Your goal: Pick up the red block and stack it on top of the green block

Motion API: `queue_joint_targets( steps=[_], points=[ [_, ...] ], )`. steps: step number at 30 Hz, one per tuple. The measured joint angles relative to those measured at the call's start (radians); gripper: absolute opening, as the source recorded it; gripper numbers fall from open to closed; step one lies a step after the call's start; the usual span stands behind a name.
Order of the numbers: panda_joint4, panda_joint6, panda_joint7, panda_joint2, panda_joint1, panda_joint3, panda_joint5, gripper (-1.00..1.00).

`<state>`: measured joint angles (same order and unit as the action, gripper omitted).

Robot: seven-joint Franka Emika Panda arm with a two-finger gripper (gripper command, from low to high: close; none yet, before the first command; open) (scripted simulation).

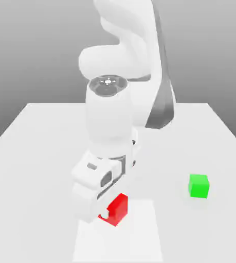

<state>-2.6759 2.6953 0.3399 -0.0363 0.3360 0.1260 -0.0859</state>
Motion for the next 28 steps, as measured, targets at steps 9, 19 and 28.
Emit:
queue_joint_targets(
  steps=[9, 19, 28],
  points=[
    [-0.188, -0.014, 0.148, 0.215, 0.331, -0.191, 0.043, -1.0],
    [-0.194, 0.219, 0.123, -0.011, 0.355, -0.199, 0.099, 1.0],
    [-0.199, 0.1, 0.153, 0.116, 0.365, -0.202, 0.057, 1.0]
  ],
)
